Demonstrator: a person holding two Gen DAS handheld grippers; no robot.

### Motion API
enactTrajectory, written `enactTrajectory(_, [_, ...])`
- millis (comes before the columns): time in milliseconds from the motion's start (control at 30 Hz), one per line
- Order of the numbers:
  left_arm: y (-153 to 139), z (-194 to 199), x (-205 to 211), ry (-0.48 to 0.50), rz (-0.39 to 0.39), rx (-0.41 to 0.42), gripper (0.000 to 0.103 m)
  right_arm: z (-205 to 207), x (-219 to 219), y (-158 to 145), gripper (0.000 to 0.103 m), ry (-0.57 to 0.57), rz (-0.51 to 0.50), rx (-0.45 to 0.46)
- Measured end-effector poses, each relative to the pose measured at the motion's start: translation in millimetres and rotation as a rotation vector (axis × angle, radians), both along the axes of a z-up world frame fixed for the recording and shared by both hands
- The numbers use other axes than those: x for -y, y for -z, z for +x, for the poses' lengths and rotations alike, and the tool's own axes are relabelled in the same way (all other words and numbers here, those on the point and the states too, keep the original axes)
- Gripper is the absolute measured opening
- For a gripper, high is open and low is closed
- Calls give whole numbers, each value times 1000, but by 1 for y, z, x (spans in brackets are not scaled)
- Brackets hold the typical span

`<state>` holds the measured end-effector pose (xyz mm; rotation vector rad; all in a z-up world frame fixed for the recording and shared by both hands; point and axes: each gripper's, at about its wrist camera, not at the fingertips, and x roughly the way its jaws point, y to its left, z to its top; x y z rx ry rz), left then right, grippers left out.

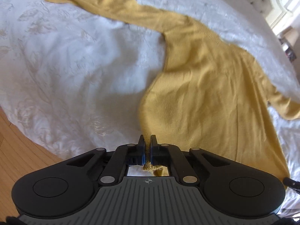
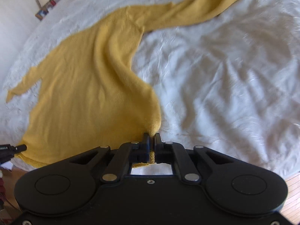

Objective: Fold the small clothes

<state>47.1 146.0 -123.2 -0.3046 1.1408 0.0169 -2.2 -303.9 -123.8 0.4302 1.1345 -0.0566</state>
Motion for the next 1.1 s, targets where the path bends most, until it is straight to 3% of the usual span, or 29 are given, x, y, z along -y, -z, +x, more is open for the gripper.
enactTrajectory(200, [22,-5,-3,15,41,-100,4,4,-9,40,7,-48,-30,-160])
enactTrajectory(333, [10,-7,1,30,57,-76,4,1,-17,13,7,-90,-80,-104])
enactTrajectory(500, [35,-5,-9,-13,70,-170,5,2,-10,53,7,-86,-73,-263])
enactTrajectory(567, [41,-1,-13,-23,76,-219,6,6,-9,51,9,-79,-61,-266])
enactTrajectory(633, [38,3,-13,-1,88,-239,9,12,-7,43,20,-82,-61,-256])
enactTrajectory(667, [33,5,-12,14,94,-233,9,14,-5,39,24,-81,-66,-240])
enactTrajectory(733, [16,9,-9,41,94,-176,11,21,-1,29,54,-72,-78,-208])
enactTrajectory(767, [6,12,-7,50,106,-147,20,25,1,23,58,-60,-81,-177])
enactTrajectory(867, [-18,26,-2,69,120,-39,46,40,2,7,59,-25,-70,-96])
enactTrajectory(1100, [-21,92,28,114,106,61,47,112,-7,2,59,-7,-82,40])
